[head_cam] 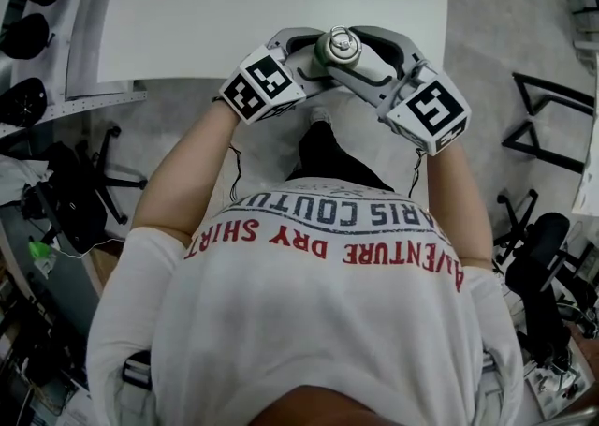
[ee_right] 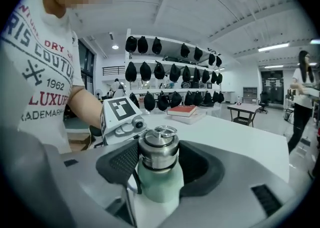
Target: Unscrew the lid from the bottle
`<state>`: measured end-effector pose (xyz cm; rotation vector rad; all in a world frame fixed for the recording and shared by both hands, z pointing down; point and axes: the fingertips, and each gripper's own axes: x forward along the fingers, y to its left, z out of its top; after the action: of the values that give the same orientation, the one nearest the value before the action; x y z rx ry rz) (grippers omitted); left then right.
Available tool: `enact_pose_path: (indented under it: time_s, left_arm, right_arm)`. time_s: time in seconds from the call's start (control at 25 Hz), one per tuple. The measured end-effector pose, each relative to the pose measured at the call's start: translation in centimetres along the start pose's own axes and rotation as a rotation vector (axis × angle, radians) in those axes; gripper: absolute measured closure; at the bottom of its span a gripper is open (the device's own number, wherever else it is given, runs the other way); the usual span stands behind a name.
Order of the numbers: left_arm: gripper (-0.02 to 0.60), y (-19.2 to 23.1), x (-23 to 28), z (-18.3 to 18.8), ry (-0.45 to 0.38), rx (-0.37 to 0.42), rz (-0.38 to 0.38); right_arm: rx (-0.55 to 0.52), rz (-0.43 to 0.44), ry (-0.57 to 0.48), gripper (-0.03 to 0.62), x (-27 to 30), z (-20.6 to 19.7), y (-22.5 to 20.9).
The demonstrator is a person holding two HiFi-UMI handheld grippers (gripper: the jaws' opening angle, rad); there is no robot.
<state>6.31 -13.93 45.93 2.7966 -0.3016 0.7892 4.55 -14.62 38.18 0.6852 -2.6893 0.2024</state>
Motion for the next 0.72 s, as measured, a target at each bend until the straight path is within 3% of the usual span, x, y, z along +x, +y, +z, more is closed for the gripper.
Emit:
enact_pose_path:
  time_s: [0.4, 0.72]
  left_arm:
    - [0.215, -0.34, -0.09, -0.43, 0.097, 0.120, -0.177]
    - [0.215, -0.36, -0.18, -0.67, 0.178, 0.225, -0.330]
  right_arm:
    - [-0.178, 0.240, 0.065, 0.343, 0.16, 0.06, 0.85]
    - [-0.245, 0.430, 0.119, 0.342, 0.29, -0.02, 1.02]
